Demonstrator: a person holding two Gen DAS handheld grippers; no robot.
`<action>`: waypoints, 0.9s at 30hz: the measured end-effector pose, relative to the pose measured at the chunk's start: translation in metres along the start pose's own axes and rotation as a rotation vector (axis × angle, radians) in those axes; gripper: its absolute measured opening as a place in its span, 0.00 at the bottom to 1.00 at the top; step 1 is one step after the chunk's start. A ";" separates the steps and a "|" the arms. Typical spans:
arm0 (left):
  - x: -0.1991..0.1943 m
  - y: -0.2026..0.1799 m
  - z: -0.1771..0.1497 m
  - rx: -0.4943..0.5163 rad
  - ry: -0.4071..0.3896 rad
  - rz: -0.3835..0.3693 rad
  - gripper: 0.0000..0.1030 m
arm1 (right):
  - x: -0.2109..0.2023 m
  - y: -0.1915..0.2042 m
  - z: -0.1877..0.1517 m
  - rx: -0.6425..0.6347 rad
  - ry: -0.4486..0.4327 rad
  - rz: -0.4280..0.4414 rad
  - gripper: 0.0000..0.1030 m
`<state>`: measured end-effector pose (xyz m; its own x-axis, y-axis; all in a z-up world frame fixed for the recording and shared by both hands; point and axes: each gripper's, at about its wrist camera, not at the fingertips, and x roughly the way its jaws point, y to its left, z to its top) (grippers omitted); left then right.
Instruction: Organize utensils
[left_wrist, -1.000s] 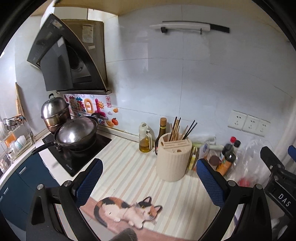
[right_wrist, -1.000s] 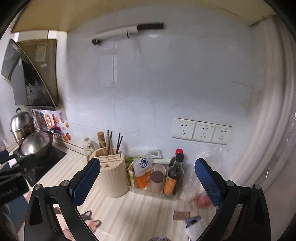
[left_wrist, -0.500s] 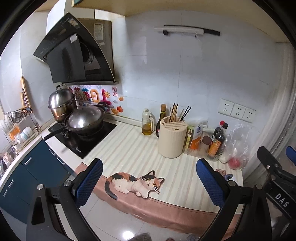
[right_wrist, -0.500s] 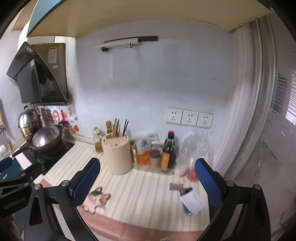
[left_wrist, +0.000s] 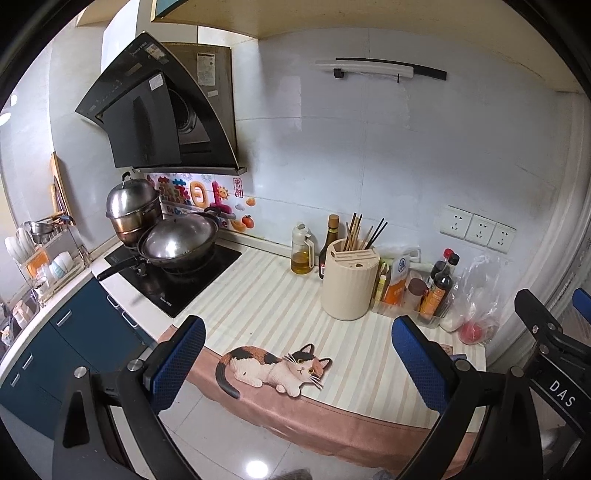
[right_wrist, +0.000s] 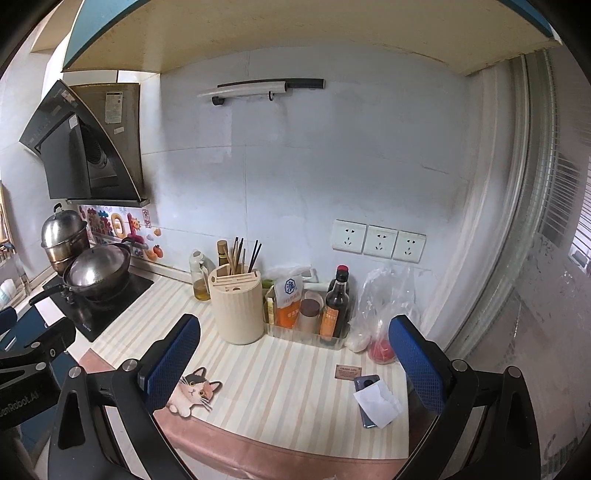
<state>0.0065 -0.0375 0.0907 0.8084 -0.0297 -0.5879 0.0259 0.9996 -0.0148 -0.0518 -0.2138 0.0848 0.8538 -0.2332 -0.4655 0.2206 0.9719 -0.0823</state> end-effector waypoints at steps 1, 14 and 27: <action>0.001 -0.001 0.001 -0.001 0.000 0.003 1.00 | 0.002 0.000 0.001 0.001 -0.002 0.000 1.00; 0.022 -0.015 0.005 0.014 0.039 0.014 1.00 | 0.024 -0.008 0.007 -0.003 0.011 -0.004 1.00; 0.030 -0.016 0.006 0.011 0.046 0.018 1.00 | 0.032 -0.008 0.005 -0.006 0.021 -0.004 1.00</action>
<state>0.0333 -0.0544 0.0780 0.7809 -0.0112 -0.6246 0.0183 0.9998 0.0050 -0.0238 -0.2293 0.0751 0.8428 -0.2364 -0.4836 0.2211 0.9711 -0.0894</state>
